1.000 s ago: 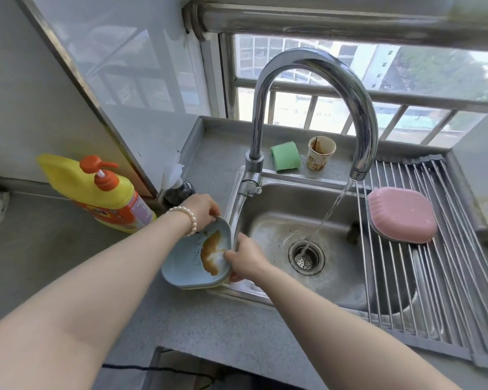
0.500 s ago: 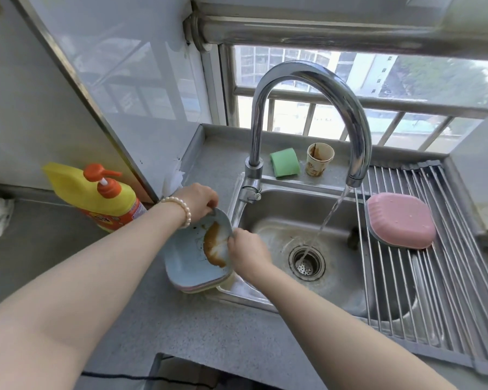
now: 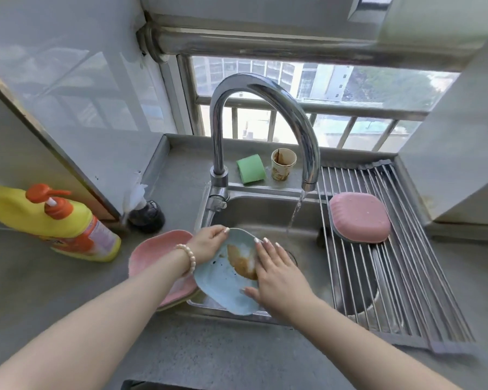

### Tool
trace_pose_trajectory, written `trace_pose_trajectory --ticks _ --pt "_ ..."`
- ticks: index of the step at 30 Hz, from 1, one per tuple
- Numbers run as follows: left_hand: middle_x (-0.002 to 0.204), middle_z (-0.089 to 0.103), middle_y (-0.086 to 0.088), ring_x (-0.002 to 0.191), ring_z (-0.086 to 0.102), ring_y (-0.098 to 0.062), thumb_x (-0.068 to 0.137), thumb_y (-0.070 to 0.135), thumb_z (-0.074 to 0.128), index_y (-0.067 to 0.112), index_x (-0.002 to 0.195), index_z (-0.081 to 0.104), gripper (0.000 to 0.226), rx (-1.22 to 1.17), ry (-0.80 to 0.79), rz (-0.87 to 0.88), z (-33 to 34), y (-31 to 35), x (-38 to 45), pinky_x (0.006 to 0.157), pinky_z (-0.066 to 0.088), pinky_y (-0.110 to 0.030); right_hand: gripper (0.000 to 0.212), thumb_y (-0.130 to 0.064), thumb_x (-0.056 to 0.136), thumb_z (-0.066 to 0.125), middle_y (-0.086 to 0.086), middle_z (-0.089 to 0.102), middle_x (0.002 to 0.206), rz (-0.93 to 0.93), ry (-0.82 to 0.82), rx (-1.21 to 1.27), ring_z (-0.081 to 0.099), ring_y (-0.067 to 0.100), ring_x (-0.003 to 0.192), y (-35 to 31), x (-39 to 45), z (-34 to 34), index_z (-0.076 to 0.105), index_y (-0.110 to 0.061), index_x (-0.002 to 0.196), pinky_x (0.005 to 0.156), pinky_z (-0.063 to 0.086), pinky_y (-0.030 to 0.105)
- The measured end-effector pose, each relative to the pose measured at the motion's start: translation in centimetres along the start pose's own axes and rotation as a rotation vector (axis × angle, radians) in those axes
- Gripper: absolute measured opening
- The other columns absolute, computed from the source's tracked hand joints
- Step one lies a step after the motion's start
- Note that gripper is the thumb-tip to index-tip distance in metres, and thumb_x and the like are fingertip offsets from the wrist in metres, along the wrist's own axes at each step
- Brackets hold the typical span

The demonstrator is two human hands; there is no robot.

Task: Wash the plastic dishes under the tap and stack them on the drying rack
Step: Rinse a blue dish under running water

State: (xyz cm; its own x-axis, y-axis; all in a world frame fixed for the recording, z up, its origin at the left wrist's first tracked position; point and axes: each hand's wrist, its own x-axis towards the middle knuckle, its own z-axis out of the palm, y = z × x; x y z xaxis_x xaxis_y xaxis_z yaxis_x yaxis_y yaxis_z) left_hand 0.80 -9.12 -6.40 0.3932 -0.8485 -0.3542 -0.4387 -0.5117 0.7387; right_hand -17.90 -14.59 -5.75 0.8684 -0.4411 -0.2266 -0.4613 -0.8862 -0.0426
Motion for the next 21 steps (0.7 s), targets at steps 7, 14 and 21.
trace_pose_trajectory --ticks 7,14,21 --pt "0.066 0.044 0.001 0.061 0.04 -0.01 0.102 0.024 0.037 0.014 0.074 0.048 0.032 -0.322 0.277 -0.064 2.2 0.7 -0.4 0.057 0.034 -0.018 0.089 -0.068 0.082 0.0 0.01 -0.014 0.158 -0.148 -0.231 0.315 -0.018 0.023 0.145 -3.1 1.7 -1.1 -0.007 -0.014 0.152 0.116 -0.013 0.038" --pt "0.076 0.044 -0.001 0.067 0.039 -0.007 0.103 0.022 0.032 0.007 0.088 0.048 0.026 -0.364 0.33 -0.073 2.4 0.5 -0.8 0.06 0.034 -0.018 0.119 -0.08 0.057 -0.014 0.009 -0.009 0.159 -0.006 -0.229 0.238 -0.008 0.022 0.147 -0.5 1.1 -1.7 -0.001 -0.01 0.152 0.119 -0.002 0.035" --pt "0.116 0.048 0.001 0.112 0.043 -0.01 0.103 0.021 0.033 0.008 0.124 0.05 0.03 -0.567 0.355 -0.131 1.5 1.7 -2.0 0.088 0.03 -0.009 0.093 -0.074 0.083 -0.004 0.007 0.0 0.16 -0.328 -0.218 0.289 -0.007 0.02 0.147 -3.1 0.9 -1.7 0.003 -0.013 0.153 0.117 -0.009 0.033"
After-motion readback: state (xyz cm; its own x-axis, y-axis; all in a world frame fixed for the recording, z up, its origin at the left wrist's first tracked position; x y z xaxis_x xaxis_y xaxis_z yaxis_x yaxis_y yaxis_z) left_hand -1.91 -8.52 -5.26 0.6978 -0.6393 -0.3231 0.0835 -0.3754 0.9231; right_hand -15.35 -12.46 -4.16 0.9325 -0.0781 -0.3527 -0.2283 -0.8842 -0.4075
